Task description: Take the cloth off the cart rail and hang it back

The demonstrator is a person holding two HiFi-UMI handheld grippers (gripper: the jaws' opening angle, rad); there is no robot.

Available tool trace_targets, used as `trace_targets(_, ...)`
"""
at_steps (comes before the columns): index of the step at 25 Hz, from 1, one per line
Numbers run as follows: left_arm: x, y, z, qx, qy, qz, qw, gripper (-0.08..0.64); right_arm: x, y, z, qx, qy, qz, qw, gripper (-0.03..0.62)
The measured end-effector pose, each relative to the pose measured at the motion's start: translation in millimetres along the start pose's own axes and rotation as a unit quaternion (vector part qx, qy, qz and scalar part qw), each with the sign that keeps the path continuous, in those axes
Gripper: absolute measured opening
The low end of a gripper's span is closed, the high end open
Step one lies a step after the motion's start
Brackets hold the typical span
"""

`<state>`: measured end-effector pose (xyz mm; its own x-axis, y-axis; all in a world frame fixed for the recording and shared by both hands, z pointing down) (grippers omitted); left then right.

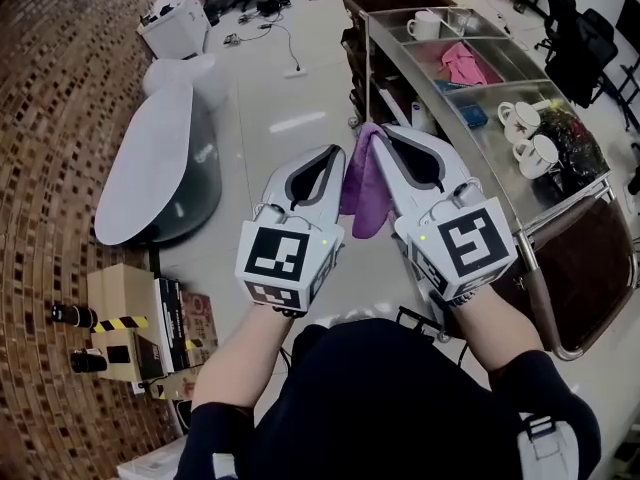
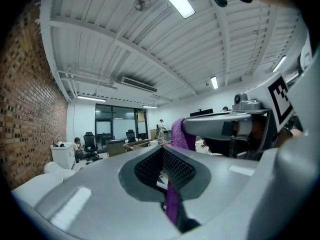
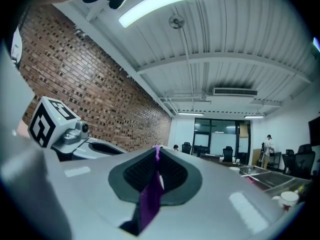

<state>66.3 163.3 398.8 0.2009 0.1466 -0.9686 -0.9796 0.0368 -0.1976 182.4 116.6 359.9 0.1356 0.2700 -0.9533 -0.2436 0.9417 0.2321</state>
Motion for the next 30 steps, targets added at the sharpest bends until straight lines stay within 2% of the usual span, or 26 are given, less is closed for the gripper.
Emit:
trace_targets(7,-17,49,-40,-0.011,0.000,0.009,0.9999,0.003,-14,-23,-57,-0.009,0.003,0.006,1.000,0.015)
trace_targets(17,-24,146,-87,-0.056,-0.007,0.020,0.9982,0.003,-24,-40,-153,-0.063,0.018,0.007,0.998,0.015)
trace_targets(23,-31,217,-109,-0.094,-0.009,0.026,0.9952,0.003,-31,-34,-221,-0.106,0.088,-0.030,0.990,0.015)
trace_targets(24,-31,231,-112,-0.099,-0.010,0.027,0.9947,0.003,-30,-34,-236,-0.110,0.088,-0.028,0.990,0.015)
trace_targets(27,-34,271,-119,-0.111,-0.014,0.030,0.9933,0.003,-26,-32,-280,-0.117,0.040,0.004,0.992,0.015)
trace_targets(30,-38,302,-118,-0.117,-0.019,0.036,0.9923,0.003,-28,-23,-312,-0.121,0.039,0.011,0.992,0.015)
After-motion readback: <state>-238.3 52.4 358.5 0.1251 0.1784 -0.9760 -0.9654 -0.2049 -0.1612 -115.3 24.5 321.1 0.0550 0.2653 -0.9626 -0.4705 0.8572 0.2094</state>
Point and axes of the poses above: the fingertips, and each gripper's own axes: z backward along the fingers, y to its left, x out of its top, the point moved 7 cm from there along z, backward along the fingers, and after that the axes turned 9 degrees about x, right-handed, at the moved point
